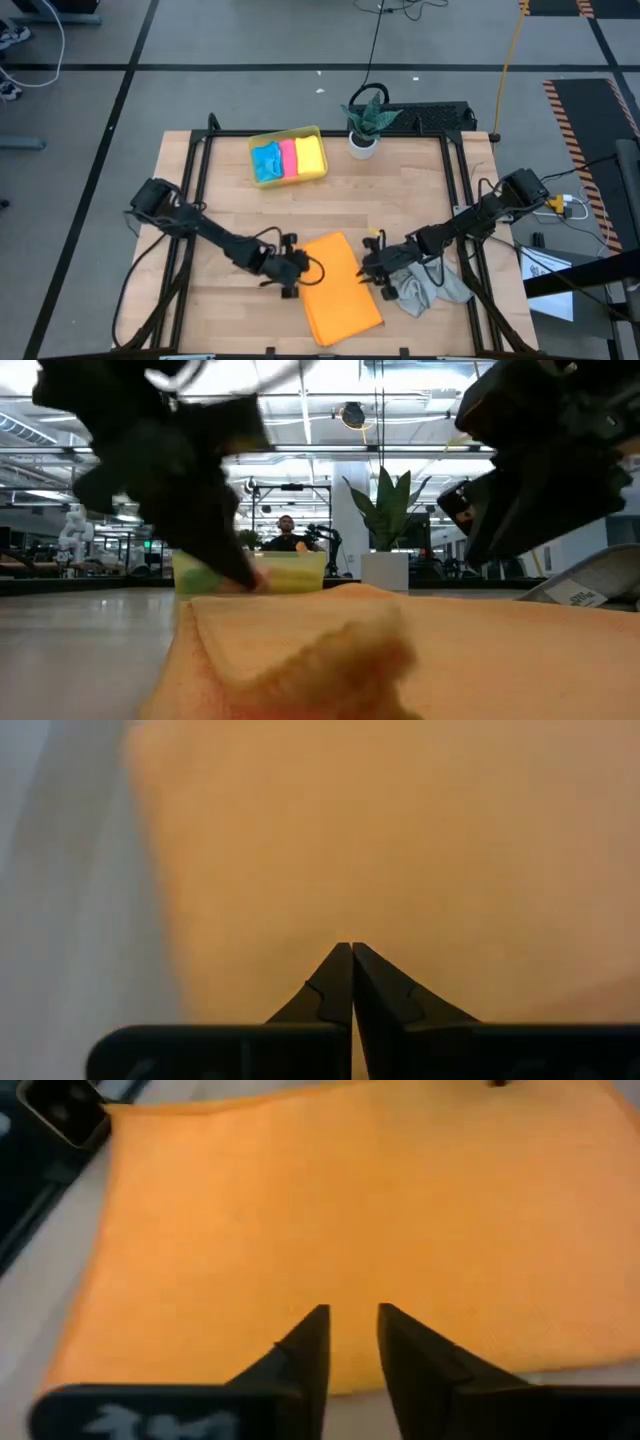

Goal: Fold microfiber towels
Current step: Fold the orange microfiber cloth

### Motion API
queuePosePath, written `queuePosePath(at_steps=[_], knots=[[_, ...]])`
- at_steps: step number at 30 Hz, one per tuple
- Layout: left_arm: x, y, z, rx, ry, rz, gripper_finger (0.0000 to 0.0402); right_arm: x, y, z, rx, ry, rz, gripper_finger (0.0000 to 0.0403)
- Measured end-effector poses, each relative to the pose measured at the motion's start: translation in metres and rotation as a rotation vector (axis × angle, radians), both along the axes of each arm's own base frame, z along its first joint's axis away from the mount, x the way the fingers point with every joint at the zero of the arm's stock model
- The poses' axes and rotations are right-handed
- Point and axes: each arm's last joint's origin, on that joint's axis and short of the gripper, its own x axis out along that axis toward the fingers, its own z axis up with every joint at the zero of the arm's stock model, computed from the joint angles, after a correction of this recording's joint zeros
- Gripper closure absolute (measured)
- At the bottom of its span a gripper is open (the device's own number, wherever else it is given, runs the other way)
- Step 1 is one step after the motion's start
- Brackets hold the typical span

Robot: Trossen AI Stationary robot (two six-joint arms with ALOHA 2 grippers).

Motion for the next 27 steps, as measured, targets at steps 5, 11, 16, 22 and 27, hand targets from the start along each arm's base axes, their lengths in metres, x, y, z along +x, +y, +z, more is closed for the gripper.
queuePosePath(at_steps=[5, 11, 16, 22, 27], knots=[[-0.003, 0.02, -0.011, 0.085, 0.106, 0.079, 0.0395, 0.004, -0.003, -0.015, -0.027, 0.022, -0.016, 0.0389], [-0.004, 0.039, -0.01, 0.241, 0.141, 0.128, 0.0386, 0.013, -0.002, -0.038, -0.06, 0.01, -0.006, 0.0391], [-0.001, 0.054, -0.008, 0.381, 0.134, 0.173, 0.0397, 0.019, -0.002, -0.041, -0.061, -0.055, -0.016, 0.0397], [-0.002, 0.049, -0.002, 0.383, 0.11, 0.162, 0.0392, 0.021, -0.005, -0.024, -0.114, -0.159, -0.103, 0.0401], [-0.009, 0.023, 0.0, 0.373, 0.079, 0.082, 0.0396, 0.021, -0.004, -0.018, -0.076, -0.165, -0.062, 0.0383]])
